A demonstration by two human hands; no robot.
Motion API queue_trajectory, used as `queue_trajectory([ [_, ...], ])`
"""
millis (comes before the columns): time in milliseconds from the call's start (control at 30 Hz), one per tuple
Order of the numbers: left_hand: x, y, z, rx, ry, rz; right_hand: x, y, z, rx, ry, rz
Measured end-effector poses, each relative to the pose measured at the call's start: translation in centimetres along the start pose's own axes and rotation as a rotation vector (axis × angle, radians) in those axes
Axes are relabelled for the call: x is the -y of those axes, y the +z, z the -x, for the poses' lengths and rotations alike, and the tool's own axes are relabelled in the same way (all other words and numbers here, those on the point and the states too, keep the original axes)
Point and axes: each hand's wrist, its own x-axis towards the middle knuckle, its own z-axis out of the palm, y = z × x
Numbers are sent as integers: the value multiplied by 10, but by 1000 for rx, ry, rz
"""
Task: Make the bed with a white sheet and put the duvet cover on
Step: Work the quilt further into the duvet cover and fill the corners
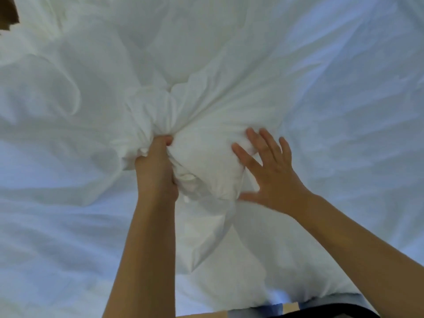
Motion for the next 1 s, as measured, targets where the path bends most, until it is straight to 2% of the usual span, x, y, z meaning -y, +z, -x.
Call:
queue_trajectory([
  [67, -3, -6, 5, 77, 43, -82, 8, -10, -27, -322, -76, 27],
  [100, -4, -9, 9, 131, 69, -100, 14, -20, -43, -411, -120, 1],
  [133, -5, -13, 12, 181, 80, -97, 20, -30, -56, -423, -171, -41],
  [200, -9, -25, 16, 222, 63, -37, 35, -54, -78, -304, -248, -48],
  [267, -15, -47, 21, 188, 55, 37, 55, -73, -96, -132, -218, 75],
  [367, -28, -93, 35, 134, 93, 203, 96, -88, -113, -142, -150, 214],
  [500, -63, -125, 56, 109, 238, 416, 161, -103, -115, -62, -273, 243],
  [667, -95, -128, 53, 76, 255, 357, 197, -116, -114, 67, -331, 193],
  [767, -99, -127, 48, 125, 252, 280, 199, -114, -125, 117, -354, 111],
  [833, -104, -126, 38, 148, 229, 228, 198, -108, -137, 125, -325, -59],
  [933, -110, -126, 17, 197, 128, 160, 198, -96, -150, 169, -276, -280],
  [1000, -113, -126, 5, 256, 28, 163, 197, -89, -156, 209, -252, -335],
])
